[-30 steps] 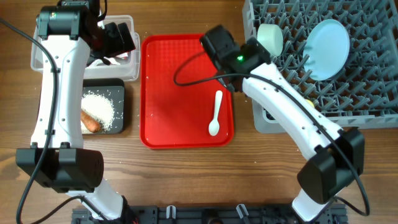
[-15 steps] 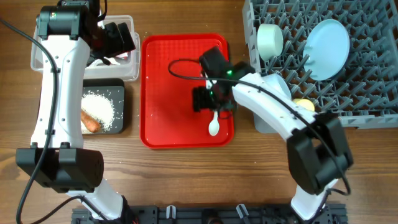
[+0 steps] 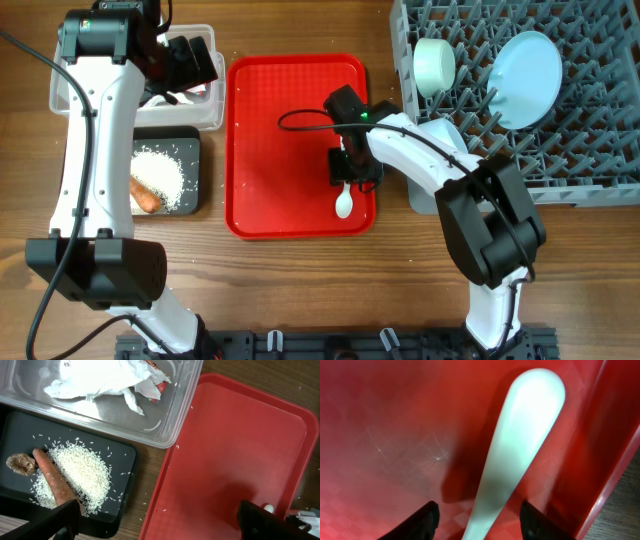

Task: Sort waste into correct bins and load items into the dishwasher rack
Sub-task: 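Reach the right gripper to the white spoon and grasp it, then carry the white spoon to the rack and drop it in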

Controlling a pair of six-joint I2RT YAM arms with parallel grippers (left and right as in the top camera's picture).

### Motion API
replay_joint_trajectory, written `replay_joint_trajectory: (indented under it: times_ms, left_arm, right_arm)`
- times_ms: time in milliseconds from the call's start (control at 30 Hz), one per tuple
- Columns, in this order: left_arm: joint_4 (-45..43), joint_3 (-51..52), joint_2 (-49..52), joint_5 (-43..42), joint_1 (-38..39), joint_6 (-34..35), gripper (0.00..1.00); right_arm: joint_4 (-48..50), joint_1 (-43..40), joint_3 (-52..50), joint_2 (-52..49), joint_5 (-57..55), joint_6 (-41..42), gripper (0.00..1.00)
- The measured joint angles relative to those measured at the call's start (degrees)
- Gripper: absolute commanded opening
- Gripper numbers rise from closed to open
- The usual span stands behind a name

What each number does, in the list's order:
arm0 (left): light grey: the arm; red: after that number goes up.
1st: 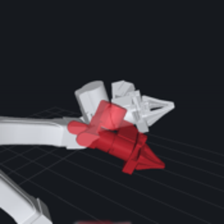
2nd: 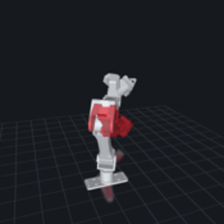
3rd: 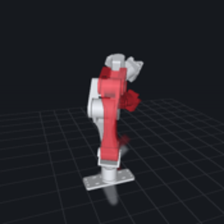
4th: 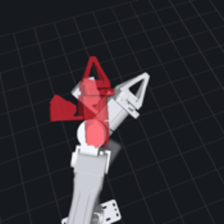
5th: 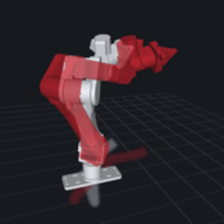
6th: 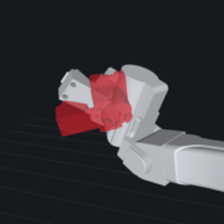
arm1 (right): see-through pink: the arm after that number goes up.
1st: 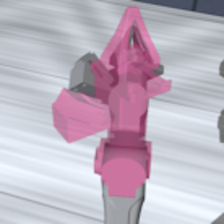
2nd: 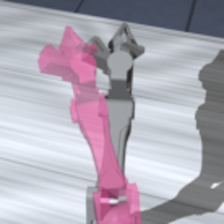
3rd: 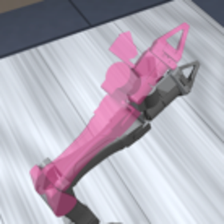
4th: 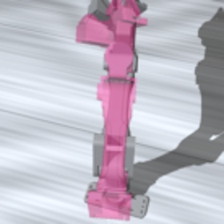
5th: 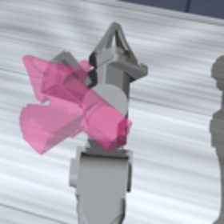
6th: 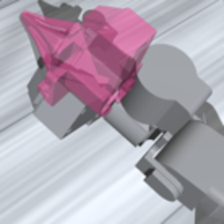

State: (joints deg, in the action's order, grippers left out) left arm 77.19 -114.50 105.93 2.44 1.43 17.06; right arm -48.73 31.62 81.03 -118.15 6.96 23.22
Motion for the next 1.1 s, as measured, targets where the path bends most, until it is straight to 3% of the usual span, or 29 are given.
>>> replay_joint_trajectory:
  times_ms: [67, 167, 300, 733, 1100]
  left_arm:
    - [-0.02, 0.00, 0.00, 0.00, 0.00, 0.00, 1.00]
    - [0.00, 0.00, 0.00, 0.00, 0.00, 0.00, 1.00]
    - [0.00, 0.00, 0.00, 0.00, 0.00, 0.00, 1.00]
    - [0.00, 0.00, 0.00, 0.00, 0.00, 0.00, 1.00]
    - [0.00, 0.00, 0.00, 0.00, 0.00, 0.00, 1.00]
  right_arm:
    - [-0.04, 0.00, 0.00, -0.04, -0.20, -0.96, 0.31]
    - [-0.07, 0.00, 0.00, -0.22, -0.31, -1.51, 0.23]
    - [-0.72, 0.00, 0.00, -0.31, -0.61, -1.84, 0.05]
    - [-6.78, 0.11, 4.98, -0.11, -0.61, -7.78, 0.04]
    - [-6.14, -2.03, 5.49, 17.66, -4.11, -10.16, 0.04]
